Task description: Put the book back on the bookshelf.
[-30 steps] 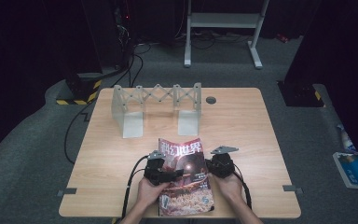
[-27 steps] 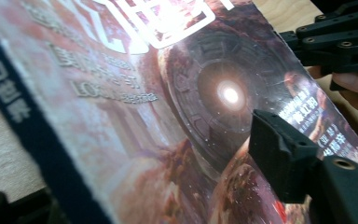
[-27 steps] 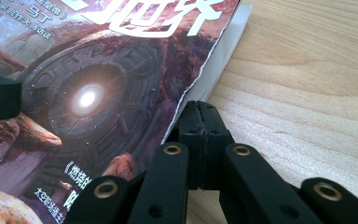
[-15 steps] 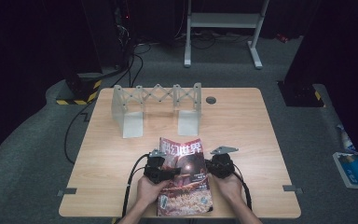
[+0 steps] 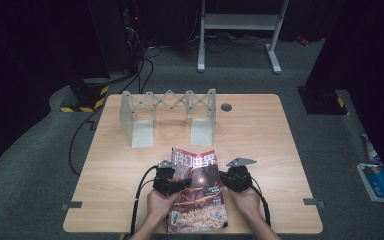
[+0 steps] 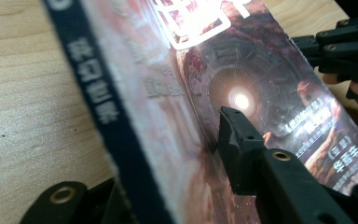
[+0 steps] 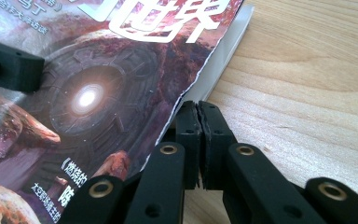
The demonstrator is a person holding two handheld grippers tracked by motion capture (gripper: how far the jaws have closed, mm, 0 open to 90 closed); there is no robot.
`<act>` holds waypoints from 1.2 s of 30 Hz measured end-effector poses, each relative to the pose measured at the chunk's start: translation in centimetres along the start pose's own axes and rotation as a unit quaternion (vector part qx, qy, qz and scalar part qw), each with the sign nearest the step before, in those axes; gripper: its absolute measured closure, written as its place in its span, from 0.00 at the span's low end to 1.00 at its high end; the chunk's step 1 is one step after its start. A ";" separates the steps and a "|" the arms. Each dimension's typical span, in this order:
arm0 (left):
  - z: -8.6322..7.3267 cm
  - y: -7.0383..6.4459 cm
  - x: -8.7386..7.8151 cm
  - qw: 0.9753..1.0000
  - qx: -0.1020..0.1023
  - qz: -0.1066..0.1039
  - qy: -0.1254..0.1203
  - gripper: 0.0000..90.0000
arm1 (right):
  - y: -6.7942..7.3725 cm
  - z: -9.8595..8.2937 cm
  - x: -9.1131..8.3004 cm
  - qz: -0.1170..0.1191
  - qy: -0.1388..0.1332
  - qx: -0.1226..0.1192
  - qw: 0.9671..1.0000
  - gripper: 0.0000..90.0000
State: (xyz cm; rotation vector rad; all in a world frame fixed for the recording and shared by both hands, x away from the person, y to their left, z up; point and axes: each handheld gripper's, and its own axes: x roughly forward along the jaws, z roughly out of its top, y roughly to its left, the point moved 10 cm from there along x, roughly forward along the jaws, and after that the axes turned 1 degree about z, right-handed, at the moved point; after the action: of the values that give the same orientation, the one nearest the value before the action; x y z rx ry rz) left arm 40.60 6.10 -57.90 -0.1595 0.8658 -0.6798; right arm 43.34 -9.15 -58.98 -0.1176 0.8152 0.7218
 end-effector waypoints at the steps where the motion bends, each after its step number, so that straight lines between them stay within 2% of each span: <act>1: 0.0 0.0 0.0 1.000 0.000 0.000 0.000 0.79 | 0.0 0.0 0.0 0.000 0.000 0.000 1.000 0.97; 6: 0.3 -0.5 -0.4 1.000 -0.004 -0.007 -0.014 0.84 | 0.2 -0.4 -0.4 -0.003 -0.006 -0.008 1.000 0.94; 12: 0.6 -0.8 -0.7 1.000 -0.002 -0.016 -0.019 0.85 | 0.1 -0.7 -0.7 0.000 -0.007 -0.004 1.000 0.88; 13: 0.6 -0.9 -0.8 1.000 -0.007 -0.019 -0.023 0.86 | 0.0 -0.7 -0.7 0.000 -0.010 -0.008 1.000 0.87; 17: 0.8 -1.1 -1.3 0.999 -0.006 -0.028 -0.026 0.87 | 0.0 -0.9 -1.0 -0.001 -0.007 -0.018 1.000 0.83; 24: 1.4 -1.8 -2.0 0.998 0.008 -0.040 -0.037 0.88 | -0.7 -1.4 -2.1 -0.010 -0.007 -0.031 0.999 0.81; 26: 1.5 -1.9 -2.1 0.998 0.011 -0.043 -0.039 0.89 | -1.2 -1.5 -2.6 -0.017 -0.010 -0.029 0.999 0.80; 27: 1.4 -1.9 -2.1 0.998 0.009 -0.044 -0.037 0.89 | -1.9 -1.8 -2.9 -0.028 -0.012 -0.026 0.999 0.78; 32: 1.5 -2.0 -2.2 0.998 0.005 -0.050 -0.038 0.89 | -3.1 -2.4 -3.4 -0.051 -0.018 -0.026 0.998 0.75; 34: 1.5 -2.0 -2.3 0.998 0.005 -0.052 -0.040 0.89 | -3.6 -2.6 -3.6 -0.066 -0.022 -0.031 0.997 0.72; 36: 1.6 -2.1 -2.5 0.998 0.006 -0.055 -0.040 0.89 | -4.7 -2.8 -3.9 -0.090 -0.025 -0.041 0.995 0.70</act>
State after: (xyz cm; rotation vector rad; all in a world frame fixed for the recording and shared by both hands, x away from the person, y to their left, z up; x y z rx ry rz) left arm 39.63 5.74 -54.37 -0.2230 0.7795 -0.7765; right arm 42.67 -15.83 -58.98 -0.2432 0.7166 0.5855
